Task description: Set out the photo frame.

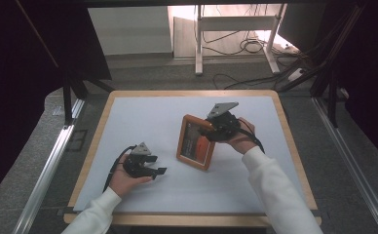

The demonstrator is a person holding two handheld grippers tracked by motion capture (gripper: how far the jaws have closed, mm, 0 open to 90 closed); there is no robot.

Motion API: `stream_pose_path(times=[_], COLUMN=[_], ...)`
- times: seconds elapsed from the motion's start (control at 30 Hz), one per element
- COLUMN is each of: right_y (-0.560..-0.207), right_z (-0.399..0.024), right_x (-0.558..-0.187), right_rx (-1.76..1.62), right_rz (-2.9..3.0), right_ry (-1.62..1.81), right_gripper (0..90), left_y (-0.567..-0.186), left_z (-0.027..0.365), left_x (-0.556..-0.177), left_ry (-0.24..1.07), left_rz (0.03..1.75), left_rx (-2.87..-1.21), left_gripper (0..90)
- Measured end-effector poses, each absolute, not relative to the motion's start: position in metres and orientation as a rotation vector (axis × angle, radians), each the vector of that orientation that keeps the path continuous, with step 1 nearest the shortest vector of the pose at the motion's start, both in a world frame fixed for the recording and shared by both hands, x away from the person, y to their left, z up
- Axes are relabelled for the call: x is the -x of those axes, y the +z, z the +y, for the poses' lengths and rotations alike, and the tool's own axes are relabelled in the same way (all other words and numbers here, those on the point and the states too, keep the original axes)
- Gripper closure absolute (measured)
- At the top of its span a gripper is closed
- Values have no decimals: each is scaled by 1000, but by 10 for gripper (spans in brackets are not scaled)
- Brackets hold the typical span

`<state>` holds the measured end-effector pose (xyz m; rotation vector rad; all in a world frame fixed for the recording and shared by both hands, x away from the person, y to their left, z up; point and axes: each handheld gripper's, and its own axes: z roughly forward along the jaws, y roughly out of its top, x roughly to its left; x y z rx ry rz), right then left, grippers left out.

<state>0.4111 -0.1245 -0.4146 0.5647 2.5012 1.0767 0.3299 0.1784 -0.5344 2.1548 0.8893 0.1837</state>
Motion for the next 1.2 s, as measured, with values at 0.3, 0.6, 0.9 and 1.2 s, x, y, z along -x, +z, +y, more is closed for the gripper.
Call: stream_pose_path(times=[0.3, 0.6, 0.9, 1.2], right_y=[-411, -412, -436, -465], right_z=[-133, -172, -208, -225], right_x=[-402, -371, -332, -315], right_rx=[-617, -748, -803, -872], right_rz=[2430, 2302, 2290, 2319], right_ry=[1110, 1229, 1284, 1269], right_gripper=[359, 250, 248, 248], left_y=[-534, -533, -533, -533], left_z=[180, 181, 180, 180], left_x=[-330, -330, -332, -334], left_ry=[186, 189, 182, 182], left_rz=[898, 906, 925, 932], left_rx=[-2142, -2129, -2117, -2108], left_gripper=[331, 321, 314, 310])
